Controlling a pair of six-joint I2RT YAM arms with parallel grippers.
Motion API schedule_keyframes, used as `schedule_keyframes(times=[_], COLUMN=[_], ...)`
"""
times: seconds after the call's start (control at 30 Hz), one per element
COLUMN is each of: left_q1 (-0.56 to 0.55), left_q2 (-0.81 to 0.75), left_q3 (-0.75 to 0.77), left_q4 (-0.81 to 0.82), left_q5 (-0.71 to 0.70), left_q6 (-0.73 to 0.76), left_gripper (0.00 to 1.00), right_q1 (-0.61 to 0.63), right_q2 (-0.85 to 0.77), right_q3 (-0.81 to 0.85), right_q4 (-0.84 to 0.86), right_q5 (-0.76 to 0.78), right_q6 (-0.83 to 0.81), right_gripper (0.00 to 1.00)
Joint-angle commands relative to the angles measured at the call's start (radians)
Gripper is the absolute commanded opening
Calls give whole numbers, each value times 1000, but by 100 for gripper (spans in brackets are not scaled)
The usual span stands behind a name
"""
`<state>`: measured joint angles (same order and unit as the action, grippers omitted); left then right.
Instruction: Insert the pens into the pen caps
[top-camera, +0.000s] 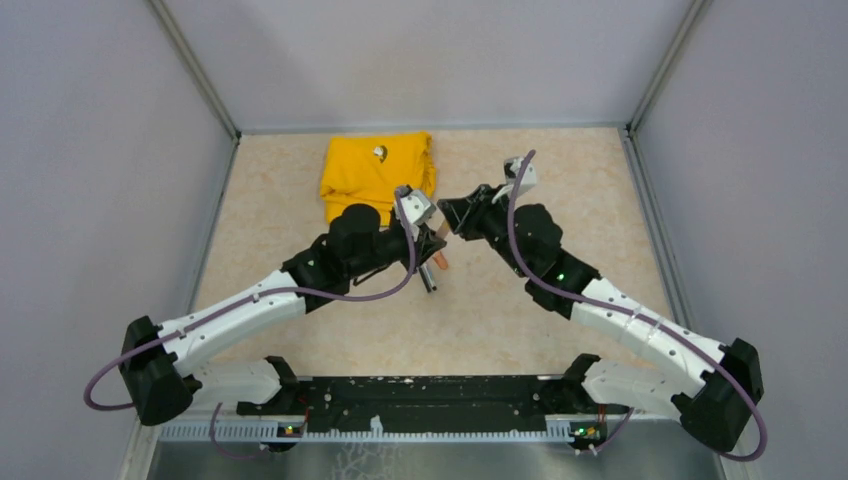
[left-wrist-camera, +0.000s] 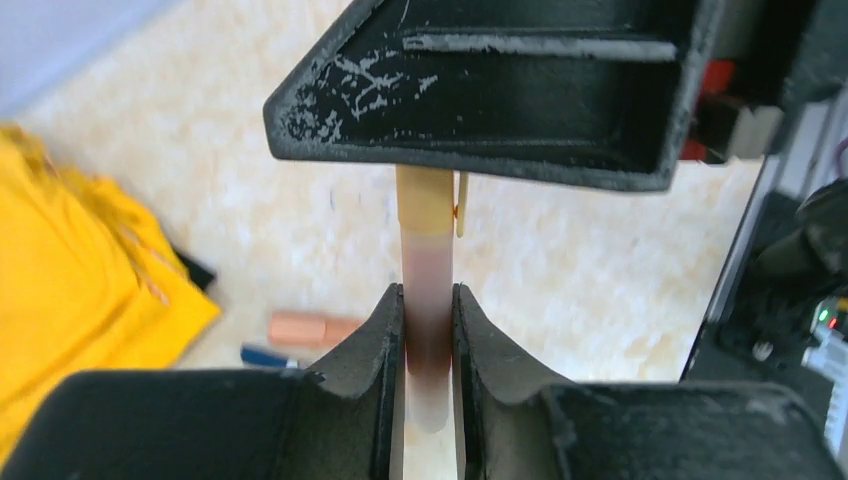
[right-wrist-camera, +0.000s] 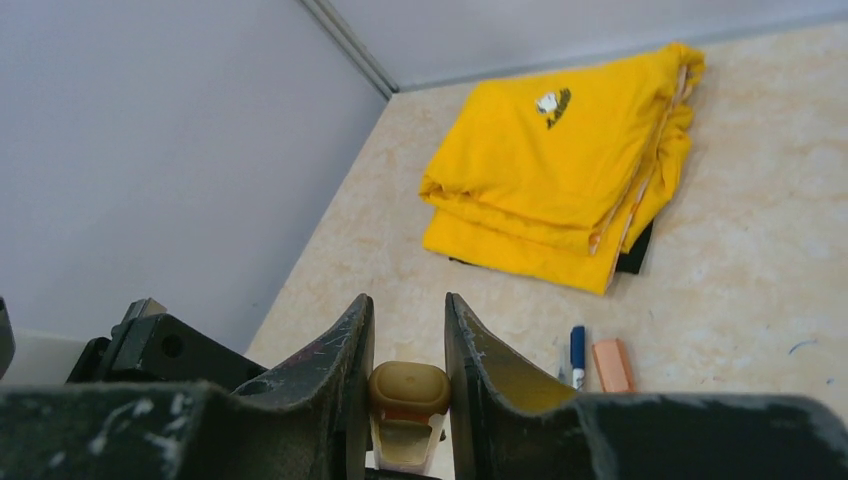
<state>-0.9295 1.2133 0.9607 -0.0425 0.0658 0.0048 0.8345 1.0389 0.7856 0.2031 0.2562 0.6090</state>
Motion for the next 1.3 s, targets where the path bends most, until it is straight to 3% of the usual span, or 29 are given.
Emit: schedule_keyframes(times=[0.0,0.23,0.6,0.97,1.03,1.13,1.27], left_q1=[-5,-5,-3,27,48,66,69], left_q2=[-99,-113,-149,-180,-174,-162,-146], left_q3=[-4,-25,-98,-240,-261,-270,-289], left_q4=[344,292,371,611,620,545,390], left_q5=[132,146,168,174,176,103,-121], left_q6=[-2,-2,-187,-496,-531,-543,-530], left_gripper=[0,0,0,0,0,0,0], right_q1=[-44,-46,-47,-47,-47,-47,-47], right_q2=[-18,-88,-322,-367,-352,-320,-277], right_q3=[184,317,121,39,35,26,4], right_q4=[-251,-146,33,-172,-194,-223,-263], right_q5=[-85,-61,-96,88,111,146,188], right_q6=[-138,-213,-301,-318,-319,-314,-292], right_gripper=[18,38,50,50,54,57,57])
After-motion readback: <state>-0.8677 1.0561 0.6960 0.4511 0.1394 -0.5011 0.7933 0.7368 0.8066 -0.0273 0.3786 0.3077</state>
